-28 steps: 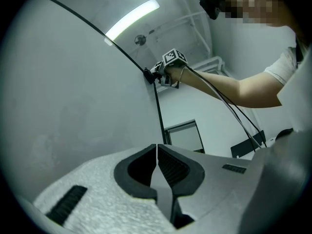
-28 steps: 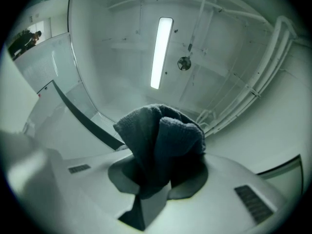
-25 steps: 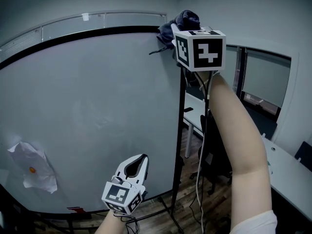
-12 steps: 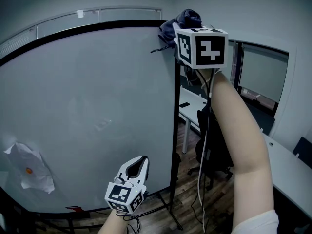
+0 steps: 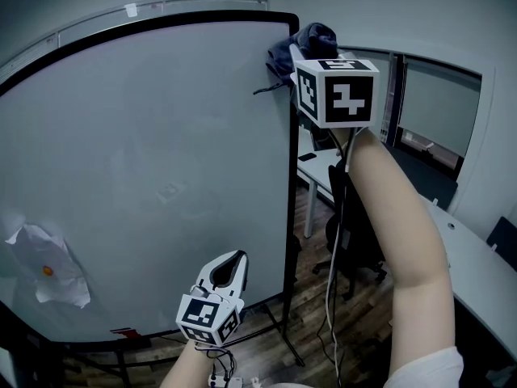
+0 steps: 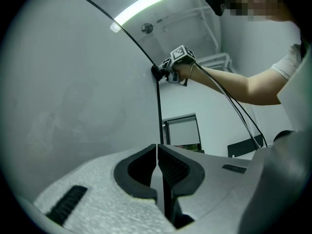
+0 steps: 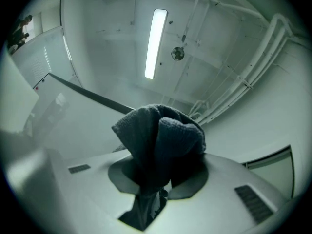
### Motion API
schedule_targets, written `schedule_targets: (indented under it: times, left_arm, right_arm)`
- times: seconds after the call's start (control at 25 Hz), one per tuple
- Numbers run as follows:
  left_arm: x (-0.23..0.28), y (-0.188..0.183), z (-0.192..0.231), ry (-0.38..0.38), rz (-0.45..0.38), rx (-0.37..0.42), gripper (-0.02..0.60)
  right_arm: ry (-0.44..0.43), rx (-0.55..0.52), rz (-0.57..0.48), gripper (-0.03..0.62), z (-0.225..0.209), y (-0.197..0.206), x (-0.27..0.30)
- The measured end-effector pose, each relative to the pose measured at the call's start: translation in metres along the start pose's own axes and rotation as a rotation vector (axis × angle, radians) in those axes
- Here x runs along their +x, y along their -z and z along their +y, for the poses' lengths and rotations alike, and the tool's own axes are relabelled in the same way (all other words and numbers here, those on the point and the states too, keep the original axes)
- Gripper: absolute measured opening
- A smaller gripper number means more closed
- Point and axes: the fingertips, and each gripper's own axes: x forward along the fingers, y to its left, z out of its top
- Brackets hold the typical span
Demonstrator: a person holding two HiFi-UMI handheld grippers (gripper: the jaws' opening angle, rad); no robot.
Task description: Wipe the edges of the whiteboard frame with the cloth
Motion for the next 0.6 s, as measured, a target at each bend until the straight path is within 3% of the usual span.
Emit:
schedule_targets:
  times: [0.6]
  left_arm:
    - [0.000,0.029,-0.026,0.024,0.031,-0.048,0.025]
  right_arm:
    - [-0.046,-0.030,0.122,0.077,0.024,0.074,-0.034]
